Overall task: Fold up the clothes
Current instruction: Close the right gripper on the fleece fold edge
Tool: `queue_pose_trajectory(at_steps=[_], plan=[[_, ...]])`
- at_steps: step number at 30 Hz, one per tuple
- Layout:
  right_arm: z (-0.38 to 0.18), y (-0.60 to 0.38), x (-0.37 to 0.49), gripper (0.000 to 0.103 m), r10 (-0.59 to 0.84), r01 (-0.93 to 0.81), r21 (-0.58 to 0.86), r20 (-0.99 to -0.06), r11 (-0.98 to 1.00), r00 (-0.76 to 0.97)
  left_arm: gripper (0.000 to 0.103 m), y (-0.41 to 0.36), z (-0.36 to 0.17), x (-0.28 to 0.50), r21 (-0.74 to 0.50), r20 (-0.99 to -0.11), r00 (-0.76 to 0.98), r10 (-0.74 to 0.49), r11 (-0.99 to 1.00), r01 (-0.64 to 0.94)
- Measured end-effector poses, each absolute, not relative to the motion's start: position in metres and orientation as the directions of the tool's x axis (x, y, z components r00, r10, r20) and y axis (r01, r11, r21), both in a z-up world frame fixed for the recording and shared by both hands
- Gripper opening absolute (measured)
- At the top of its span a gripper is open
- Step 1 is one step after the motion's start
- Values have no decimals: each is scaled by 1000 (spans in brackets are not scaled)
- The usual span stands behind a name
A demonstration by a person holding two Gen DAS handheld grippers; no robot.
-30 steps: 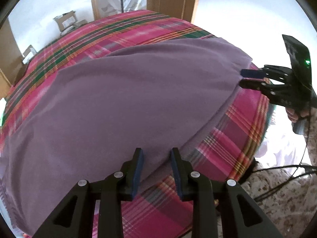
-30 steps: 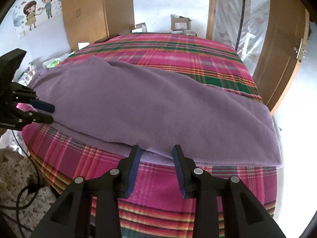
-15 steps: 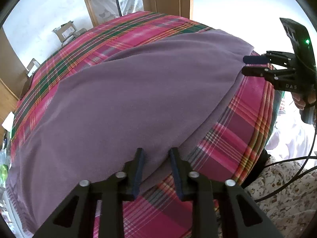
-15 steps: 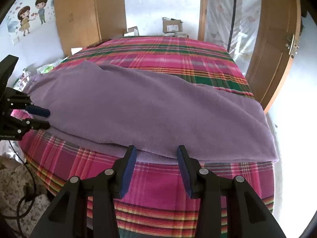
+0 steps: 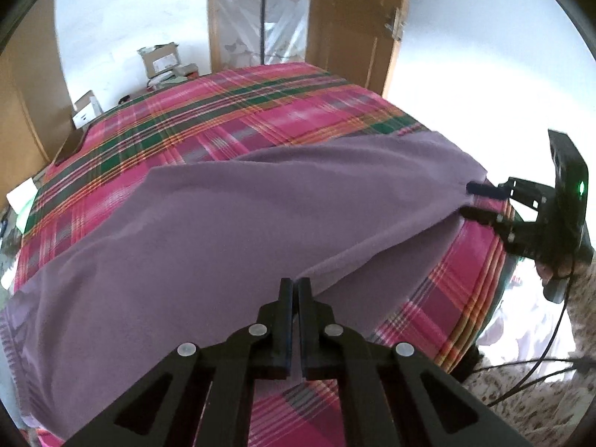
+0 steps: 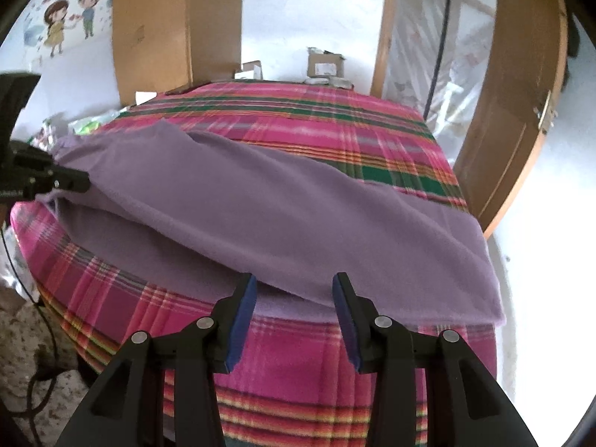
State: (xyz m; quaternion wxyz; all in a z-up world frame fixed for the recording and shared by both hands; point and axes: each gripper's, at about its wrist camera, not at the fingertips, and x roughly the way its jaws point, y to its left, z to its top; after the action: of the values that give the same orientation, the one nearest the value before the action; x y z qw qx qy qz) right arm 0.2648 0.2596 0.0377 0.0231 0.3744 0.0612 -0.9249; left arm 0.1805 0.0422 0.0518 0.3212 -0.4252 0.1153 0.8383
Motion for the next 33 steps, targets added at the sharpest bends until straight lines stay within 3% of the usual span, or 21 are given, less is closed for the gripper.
queue_pose_trajectory(at_steps=[7,17,18,21,28,33], plan=[[32,243,252,44,78,96,-215,-677,-972,-731,2,36,59,184,-115,-763,-439,474,-768,-630],[22,253,253,44,248,-23,-342,-630,-939,-736,2,32,59,186,-144,-757,-428,494,-765,-627],[22,253,253,42,261,-30,-354,-624,-935,-737,2,31,59,187,-147,-757,-426,496,-764,-628],[25,259,255,11,280,-65,-351,-608,-934,-743,2,31,59,190,-151,-758,-420,499,-761,-631],[39,259,270,5,292,-78,-374,-560,-924,-775,2,31,57,195,-155,-768,-406,496,-758,-633],[31,261,271,5,279,-56,-364,-595,-930,-754,2,36,39,195,-156,-810,-357,465,-758,-633]])
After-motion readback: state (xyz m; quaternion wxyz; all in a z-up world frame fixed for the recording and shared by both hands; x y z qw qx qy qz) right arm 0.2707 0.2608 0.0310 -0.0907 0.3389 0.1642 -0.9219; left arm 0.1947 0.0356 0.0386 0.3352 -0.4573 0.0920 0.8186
